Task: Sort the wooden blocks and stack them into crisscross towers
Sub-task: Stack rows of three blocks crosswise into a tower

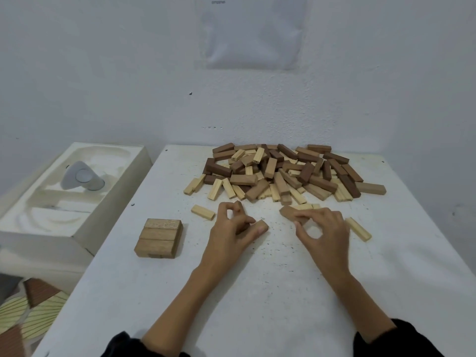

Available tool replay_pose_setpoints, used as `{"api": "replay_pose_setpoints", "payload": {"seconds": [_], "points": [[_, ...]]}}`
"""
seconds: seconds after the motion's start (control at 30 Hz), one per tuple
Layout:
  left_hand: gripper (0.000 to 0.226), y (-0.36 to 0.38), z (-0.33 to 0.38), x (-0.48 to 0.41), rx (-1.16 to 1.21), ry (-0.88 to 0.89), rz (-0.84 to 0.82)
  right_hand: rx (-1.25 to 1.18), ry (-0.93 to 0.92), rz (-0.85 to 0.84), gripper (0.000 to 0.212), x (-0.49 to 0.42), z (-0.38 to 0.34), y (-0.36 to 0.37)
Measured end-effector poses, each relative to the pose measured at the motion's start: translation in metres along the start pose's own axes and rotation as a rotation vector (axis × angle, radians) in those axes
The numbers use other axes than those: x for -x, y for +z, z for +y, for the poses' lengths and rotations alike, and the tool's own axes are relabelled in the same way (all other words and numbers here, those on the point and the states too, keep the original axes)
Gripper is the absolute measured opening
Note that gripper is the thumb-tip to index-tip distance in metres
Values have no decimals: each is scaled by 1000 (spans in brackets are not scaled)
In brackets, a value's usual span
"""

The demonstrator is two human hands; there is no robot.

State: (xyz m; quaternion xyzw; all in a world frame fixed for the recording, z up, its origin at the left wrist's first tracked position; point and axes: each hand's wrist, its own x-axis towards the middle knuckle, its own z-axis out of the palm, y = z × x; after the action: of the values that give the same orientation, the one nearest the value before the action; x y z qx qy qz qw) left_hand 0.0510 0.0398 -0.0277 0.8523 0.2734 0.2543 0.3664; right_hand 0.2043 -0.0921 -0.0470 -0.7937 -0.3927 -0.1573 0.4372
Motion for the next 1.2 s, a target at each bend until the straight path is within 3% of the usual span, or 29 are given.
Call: {"api": "replay_pose_setpoints", "payload": {"seconds": [0.13,0.27,0.37,0.53,0.63,0.77,0.9,1.0,1.1,1.2], "points": [[19,5,6,4,33,38,-38,54,-95,-118,27,20,3,-11],[20,-10,-4,-4,-52,91,-20,101,-209,-226,33,27,-2,-11],[20,-22,-17,-5,-182,159,-98,45,-222,-222,39,27,-8,-7],[21,-29,-24,-6,-191,300,-243,51,-112,-336,77,29,-29,7],[27,-30,-21,-10,-137,332,-193,82,-77,-405,88,26,-36,15],[32,-27,-26,-11,-129,212,-61,18,-81,-456,76,18,-28,17],[29,-21,-24,-9,-139,180,-135,-145,-86,-525,60,3,-16,13],[28,-17,-18,-8,-77,223,-173,-231,-80,-614,60,-4,-13,8],[54,-18,-22,-8,-85,234,-191,-290,-14,-742,75,-10,-2,-2],[87,-20,-24,-8,-114,175,-305,-311,46,-823,75,-18,10,-13]]}}
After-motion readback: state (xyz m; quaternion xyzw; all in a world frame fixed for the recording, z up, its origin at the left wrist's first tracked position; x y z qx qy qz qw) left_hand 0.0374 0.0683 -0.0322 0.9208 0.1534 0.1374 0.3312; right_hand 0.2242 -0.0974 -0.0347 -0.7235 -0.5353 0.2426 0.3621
